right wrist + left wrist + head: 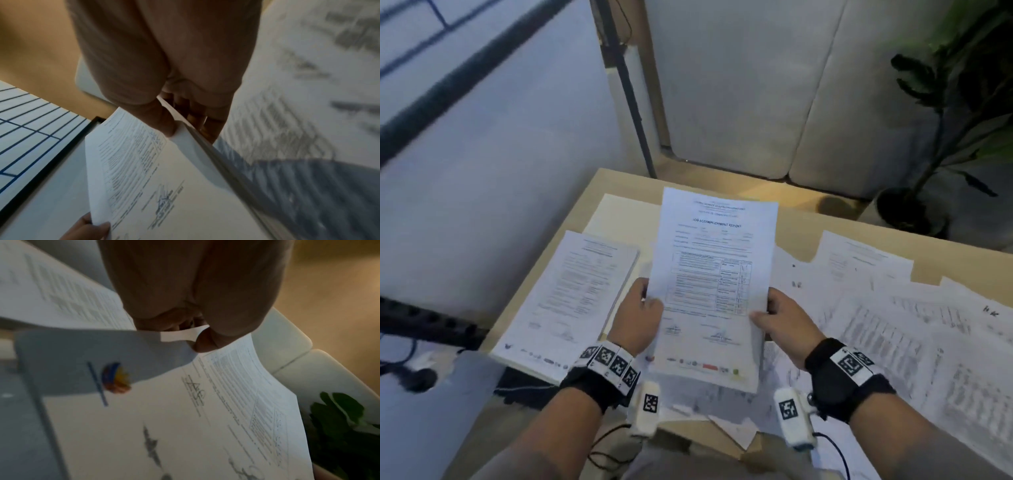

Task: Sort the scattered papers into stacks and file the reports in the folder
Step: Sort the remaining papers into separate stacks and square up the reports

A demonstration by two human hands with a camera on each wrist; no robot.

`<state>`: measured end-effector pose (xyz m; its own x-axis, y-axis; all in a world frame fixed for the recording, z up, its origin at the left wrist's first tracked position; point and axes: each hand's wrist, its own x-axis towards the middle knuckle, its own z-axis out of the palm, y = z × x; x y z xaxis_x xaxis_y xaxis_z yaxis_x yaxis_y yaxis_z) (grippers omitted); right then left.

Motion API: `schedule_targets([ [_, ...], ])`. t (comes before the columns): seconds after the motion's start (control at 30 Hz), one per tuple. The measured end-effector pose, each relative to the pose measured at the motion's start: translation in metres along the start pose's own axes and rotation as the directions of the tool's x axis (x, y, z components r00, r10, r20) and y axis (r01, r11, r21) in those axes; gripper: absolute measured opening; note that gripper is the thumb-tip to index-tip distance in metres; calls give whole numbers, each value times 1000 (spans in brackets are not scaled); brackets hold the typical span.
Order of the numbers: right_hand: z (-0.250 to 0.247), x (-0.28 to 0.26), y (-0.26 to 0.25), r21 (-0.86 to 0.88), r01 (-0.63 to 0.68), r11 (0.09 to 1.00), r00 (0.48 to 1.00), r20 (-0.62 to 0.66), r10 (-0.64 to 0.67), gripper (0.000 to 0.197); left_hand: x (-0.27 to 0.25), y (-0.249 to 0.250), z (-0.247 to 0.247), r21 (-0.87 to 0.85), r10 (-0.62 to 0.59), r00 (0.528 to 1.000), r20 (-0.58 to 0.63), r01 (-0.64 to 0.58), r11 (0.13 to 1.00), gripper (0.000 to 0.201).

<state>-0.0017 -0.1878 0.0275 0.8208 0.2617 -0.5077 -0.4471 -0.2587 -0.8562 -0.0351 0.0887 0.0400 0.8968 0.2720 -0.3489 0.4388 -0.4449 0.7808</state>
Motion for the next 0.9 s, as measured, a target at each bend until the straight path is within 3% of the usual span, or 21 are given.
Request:
schedule_targets([
  [0.23, 154, 47, -18, -66, -87, 994, 987, 126, 95, 28, 25, -83, -123, 70, -144, 985, -92, 150, 986, 31],
  [0.33, 213, 68, -27, -56, -126, 991, 980, 151, 133, 26, 45, -114, -168, 143, -183, 973, -137, 202, 969, 42],
  [0.43, 259, 87, -33, -50, -173, 984, 974, 137, 179, 27, 66, -137, -199, 150, -243, 954, -175, 269, 951, 40],
  [0.63, 308, 116, -33, -144, -198, 969, 973, 91, 212, 31, 94, -161, -220, 140, -300, 936, -182, 327, 935, 46],
  [0.9, 329, 120, -21, -219, -266, 939, 961, 14, 275, 24, 109, -190, -216, 118, -298, 945, -135, 314, 942, 49],
])
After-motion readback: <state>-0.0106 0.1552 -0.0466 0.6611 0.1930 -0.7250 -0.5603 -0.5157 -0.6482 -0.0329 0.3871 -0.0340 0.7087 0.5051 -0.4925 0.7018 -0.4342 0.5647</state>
